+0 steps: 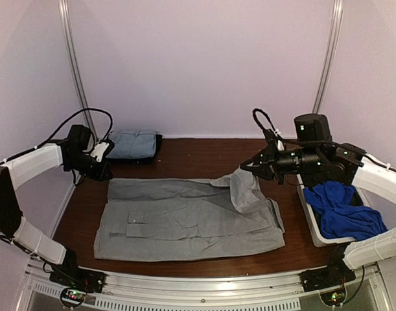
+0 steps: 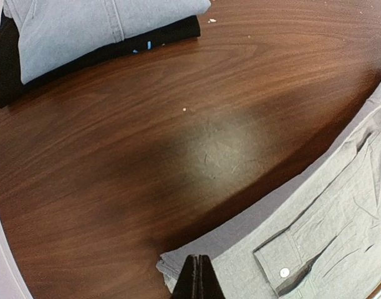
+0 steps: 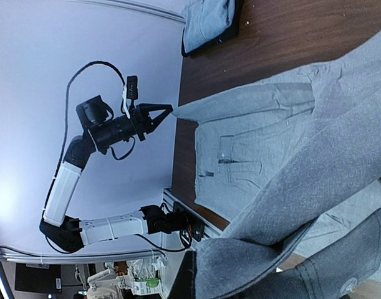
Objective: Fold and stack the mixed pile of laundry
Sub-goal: Fold the 1/3-folded shirt at the center of the board, then smooth out the rectangle-folded shirt at the center of the board.
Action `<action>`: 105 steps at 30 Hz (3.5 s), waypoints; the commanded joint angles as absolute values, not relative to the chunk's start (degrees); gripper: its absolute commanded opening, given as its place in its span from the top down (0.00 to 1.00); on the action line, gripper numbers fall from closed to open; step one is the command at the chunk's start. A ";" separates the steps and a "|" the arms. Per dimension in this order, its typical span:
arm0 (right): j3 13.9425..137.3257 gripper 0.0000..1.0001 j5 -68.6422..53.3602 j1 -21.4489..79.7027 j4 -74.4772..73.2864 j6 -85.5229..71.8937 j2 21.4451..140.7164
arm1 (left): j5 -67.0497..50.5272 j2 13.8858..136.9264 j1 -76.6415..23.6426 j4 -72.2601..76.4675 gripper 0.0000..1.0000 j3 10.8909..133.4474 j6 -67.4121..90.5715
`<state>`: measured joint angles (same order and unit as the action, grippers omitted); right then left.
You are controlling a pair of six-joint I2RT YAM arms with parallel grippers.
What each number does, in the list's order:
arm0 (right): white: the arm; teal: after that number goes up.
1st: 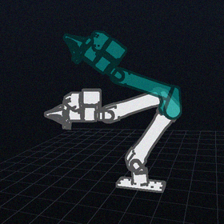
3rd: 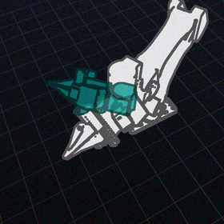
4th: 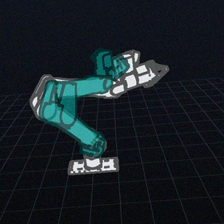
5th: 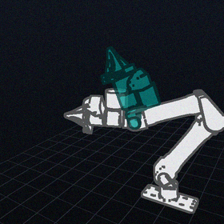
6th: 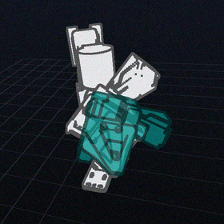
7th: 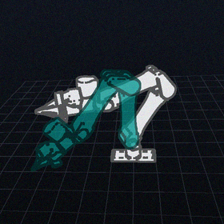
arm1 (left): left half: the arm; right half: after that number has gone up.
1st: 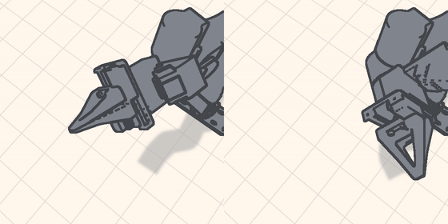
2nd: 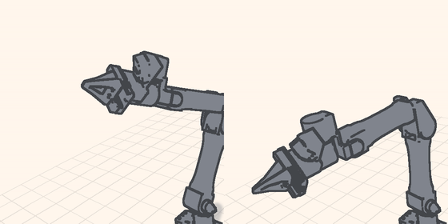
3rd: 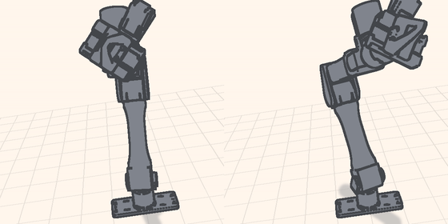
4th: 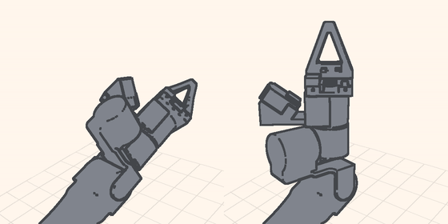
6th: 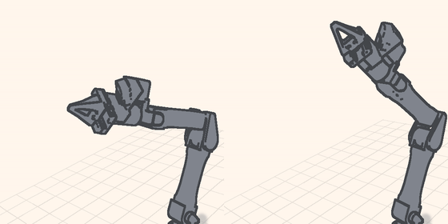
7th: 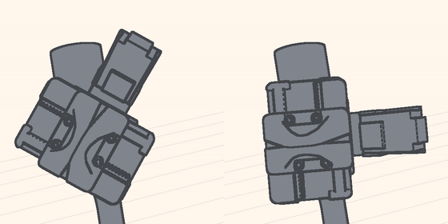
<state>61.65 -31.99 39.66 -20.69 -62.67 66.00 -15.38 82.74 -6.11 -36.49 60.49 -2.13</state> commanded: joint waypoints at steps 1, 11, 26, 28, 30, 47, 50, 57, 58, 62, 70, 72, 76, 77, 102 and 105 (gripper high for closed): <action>58.07 1.00 -21.80 46.84 -18.28 -68.25 61.51 | -11.68 75.73 -6.53 -35.46 1.00 55.04 -4.36; 51.40 1.00 -9.43 62.73 -21.44 -78.34 54.23 | -7.12 64.67 -11.05 -43.54 1.00 52.41 -4.32; 43.56 1.00 -7.07 67.48 -22.02 -85.86 48.90 | -4.50 60.58 -13.62 -47.84 0.62 59.11 8.67; 41.60 1.00 -8.94 66.56 -18.17 -86.38 49.75 | -8.96 64.03 -13.62 -47.79 0.64 58.23 11.68; 40.45 1.00 -12.03 65.09 -14.09 -85.68 51.98 | -14.42 66.40 -13.96 -45.74 0.67 56.31 15.15; 47.64 1.00 -36.32 41.16 -1.24 -64.83 87.62 | -15.84 88.05 -20.74 -34.16 0.80 48.37 25.30; 47.90 1.00 -37.91 38.46 0.57 -63.92 91.46 | -14.02 94.55 -20.73 -34.29 0.82 52.03 24.76; 57.54 1.00 -41.31 29.28 -3.02 -55.59 99.02 | -11.63 108.15 -19.36 -34.62 0.86 63.85 24.94; 59.86 1.00 -41.72 28.17 -4.34 -54.45 100.18 | -11.97 109.64 -18.64 -34.41 0.86 65.64 24.82; 67.72 1.00 -44.75 26.43 -5.70 -53.66 102.87 | -12.11 113.43 -16.70 -35.65 0.85 75.41 22.63; 57.19 1.00 -44.60 27.13 3.36 -67.24 86.94 | -12.01 107.86 -16.82 -37.83 0.75 84.04 18.77; 51.06 0.99 -42.48 28.81 5.11 -71.39 81.34 | -11.81 104.15 -17.43 -36.57 0.74 81.49 17.55; 39.84 0.87 -37.71 32.01 -3.76 -74.59 71.46 | -11.54 96.85 -19.71 -34.43 0.73 75.12 15.71; 37.72 0.79 -37.09 32.28 -7.40 -74.32 69.16 | -11.55 95.34 -20.52 -33.74 0.73 73.36 15.59; 65.63 0.24 2.09 65.13 -57.49 -47.96 89.09 | -11.00 79.30 -23.73 -29.80 0.59 58.09 19.86; 69.05 0.24 4.15 67.73 -59.01 -48.53 95.73 | -10.27 78.20 -23.73 -29.93 0.59 57.38 20.13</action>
